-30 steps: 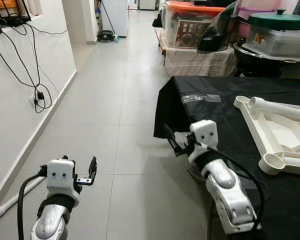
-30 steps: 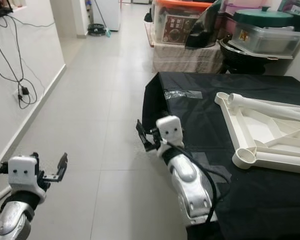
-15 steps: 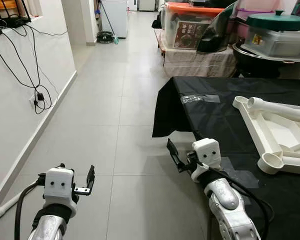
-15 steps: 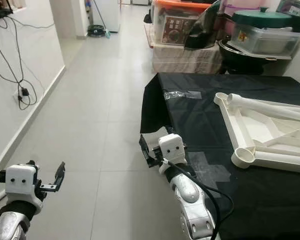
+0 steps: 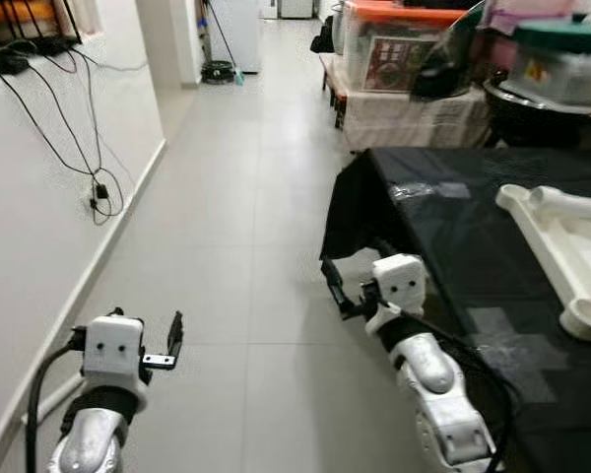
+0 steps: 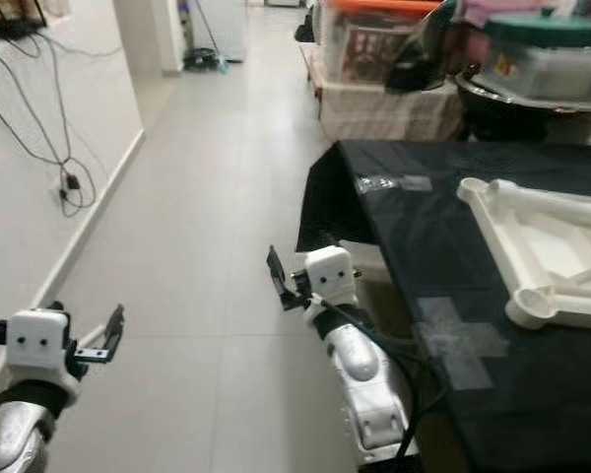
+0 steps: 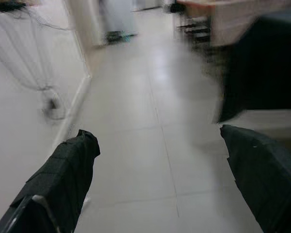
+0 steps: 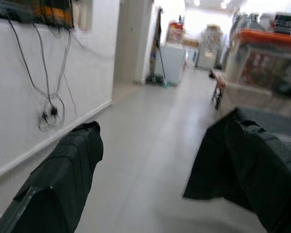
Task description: Building children table
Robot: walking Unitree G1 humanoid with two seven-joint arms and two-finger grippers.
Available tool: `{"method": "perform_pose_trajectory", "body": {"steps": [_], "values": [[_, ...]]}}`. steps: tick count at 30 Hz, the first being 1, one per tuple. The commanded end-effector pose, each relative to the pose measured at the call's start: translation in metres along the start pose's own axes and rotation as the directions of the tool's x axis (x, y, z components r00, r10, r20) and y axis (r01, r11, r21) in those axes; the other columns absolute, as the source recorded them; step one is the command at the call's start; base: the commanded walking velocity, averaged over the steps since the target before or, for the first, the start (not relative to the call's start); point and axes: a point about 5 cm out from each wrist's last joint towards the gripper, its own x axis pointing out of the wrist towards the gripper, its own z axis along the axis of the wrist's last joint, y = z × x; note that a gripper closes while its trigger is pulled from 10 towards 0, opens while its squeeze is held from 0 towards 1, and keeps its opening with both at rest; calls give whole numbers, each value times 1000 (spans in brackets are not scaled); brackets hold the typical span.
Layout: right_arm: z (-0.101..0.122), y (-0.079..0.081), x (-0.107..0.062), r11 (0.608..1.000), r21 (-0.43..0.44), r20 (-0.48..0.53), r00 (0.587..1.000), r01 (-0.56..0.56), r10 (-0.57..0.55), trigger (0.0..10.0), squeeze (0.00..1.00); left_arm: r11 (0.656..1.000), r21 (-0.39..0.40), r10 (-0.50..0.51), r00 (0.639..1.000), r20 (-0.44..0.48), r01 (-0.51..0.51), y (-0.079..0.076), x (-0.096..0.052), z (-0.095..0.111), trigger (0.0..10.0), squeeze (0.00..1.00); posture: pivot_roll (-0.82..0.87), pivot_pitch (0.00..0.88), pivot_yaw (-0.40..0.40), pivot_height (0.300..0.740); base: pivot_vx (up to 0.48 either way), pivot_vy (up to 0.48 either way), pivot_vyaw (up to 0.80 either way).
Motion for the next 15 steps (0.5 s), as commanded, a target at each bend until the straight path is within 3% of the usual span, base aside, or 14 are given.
{"method": "perform_pose_trajectory", "body": {"steps": [1,4,10,15], "values": [[5,4,3,1000,2,20,1000,-9,9,10000,0,1000,25,17,1000,-2,-17,6,0,1,10000,0,69,0,-40,740,0,480,0],[5,4,4,1000,4,19,1000,-5,5,10000,0,1000,21,22,1000,13,-22,6,3,3,10000,0,68,0,-39,740,0,322,0],[5,2,5,1000,-7,22,1000,-5,5,10000,0,999,-19,28,998,49,-27,5,5,7,10000,0,59,0,-38,740,0,0,0],[9,3,9,999,-19,35,999,-27,28,10000,0,999,-28,21,998,61,-20,2,10,10,10000,0,53,0,-40,740,436,0,0]]}}
